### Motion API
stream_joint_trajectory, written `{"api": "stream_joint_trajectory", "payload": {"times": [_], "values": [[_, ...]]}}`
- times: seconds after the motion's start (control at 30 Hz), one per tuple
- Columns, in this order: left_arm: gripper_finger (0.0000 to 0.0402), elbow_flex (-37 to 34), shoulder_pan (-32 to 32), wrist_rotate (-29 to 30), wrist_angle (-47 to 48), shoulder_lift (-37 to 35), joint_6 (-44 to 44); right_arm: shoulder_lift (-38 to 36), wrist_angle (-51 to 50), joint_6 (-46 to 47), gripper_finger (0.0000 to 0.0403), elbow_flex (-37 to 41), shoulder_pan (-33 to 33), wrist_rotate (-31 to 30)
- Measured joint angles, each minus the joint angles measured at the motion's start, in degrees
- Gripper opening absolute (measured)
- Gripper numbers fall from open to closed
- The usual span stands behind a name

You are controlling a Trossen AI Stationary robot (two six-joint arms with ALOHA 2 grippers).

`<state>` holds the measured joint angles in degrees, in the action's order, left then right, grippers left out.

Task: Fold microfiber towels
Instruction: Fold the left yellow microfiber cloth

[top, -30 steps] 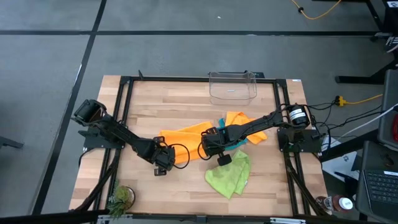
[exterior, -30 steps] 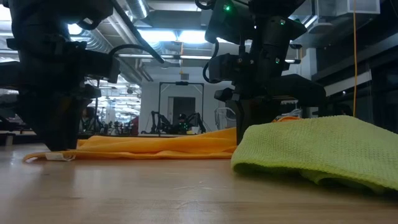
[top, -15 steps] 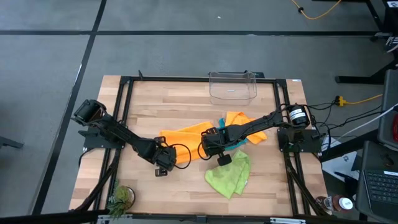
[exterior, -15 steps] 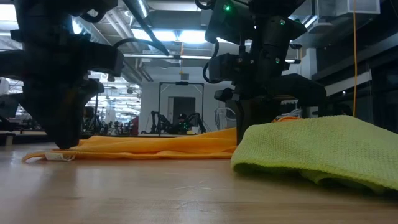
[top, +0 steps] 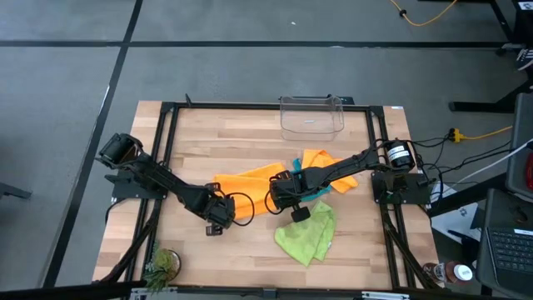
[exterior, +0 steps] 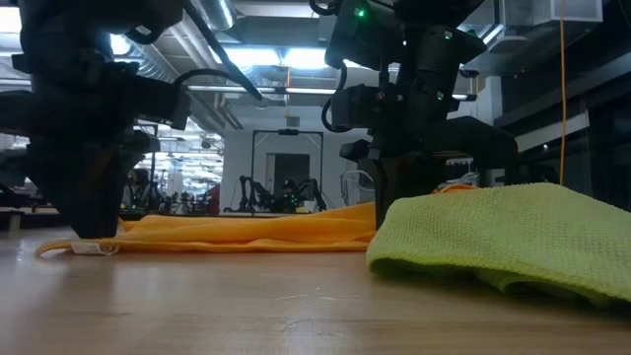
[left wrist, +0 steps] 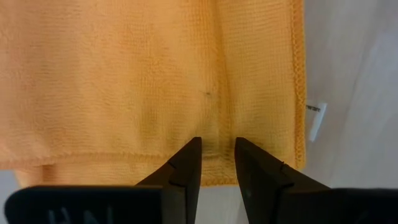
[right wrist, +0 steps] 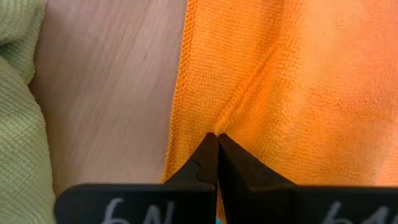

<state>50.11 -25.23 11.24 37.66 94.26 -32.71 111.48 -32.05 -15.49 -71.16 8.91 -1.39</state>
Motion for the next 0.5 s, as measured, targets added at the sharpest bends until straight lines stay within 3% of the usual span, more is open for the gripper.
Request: {"api": "stream_joint_trajectory", "payload": {"times": [0.5], "values": [[0.0048,0.0,0.0,-1.8,0.7,0.0,-0.1,0.0,0.0,0.0,0.0005,0.0,0.0,0.0]]}}
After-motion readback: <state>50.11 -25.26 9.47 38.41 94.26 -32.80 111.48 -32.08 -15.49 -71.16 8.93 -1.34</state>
